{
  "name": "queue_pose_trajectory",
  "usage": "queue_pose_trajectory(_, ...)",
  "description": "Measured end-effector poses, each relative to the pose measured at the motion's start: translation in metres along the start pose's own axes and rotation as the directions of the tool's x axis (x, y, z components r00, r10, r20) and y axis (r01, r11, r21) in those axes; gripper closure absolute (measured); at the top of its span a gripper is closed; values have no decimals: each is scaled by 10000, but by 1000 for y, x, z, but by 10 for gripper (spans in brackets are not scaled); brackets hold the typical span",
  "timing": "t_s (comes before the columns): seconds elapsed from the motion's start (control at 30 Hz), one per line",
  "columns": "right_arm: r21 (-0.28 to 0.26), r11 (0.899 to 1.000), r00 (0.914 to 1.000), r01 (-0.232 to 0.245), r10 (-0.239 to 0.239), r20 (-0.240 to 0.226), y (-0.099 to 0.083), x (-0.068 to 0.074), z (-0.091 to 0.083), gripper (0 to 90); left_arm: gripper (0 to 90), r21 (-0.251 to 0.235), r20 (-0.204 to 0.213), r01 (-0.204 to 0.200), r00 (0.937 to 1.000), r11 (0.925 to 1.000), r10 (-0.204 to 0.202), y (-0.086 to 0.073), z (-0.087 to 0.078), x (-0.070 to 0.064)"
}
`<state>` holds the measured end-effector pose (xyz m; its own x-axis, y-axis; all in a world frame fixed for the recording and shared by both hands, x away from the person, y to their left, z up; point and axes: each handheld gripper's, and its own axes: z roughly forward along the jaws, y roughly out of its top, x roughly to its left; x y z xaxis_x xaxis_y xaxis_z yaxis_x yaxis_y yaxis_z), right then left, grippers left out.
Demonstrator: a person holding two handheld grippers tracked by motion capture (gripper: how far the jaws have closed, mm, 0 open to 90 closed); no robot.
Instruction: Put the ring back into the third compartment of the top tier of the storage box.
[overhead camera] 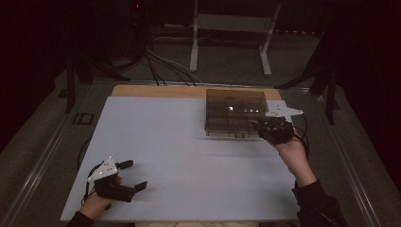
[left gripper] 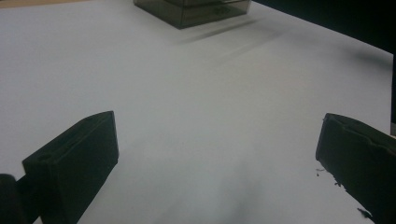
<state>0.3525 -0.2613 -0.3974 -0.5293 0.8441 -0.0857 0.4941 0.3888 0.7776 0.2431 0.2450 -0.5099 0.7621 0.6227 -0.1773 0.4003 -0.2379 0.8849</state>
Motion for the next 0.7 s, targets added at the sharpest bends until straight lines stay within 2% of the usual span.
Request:
queue_pose_trajectory(0.37,288,9988,9991,-405,401,163,-7,-12,16,697,0,18,4,-8,10000,10000,8,0,0,0)
queue_pose_trajectory(0.7,518,9970,9981,-574,562,242,-12,-17,30,692,0,8,-11,-15,10000,10000,15,0,0,0)
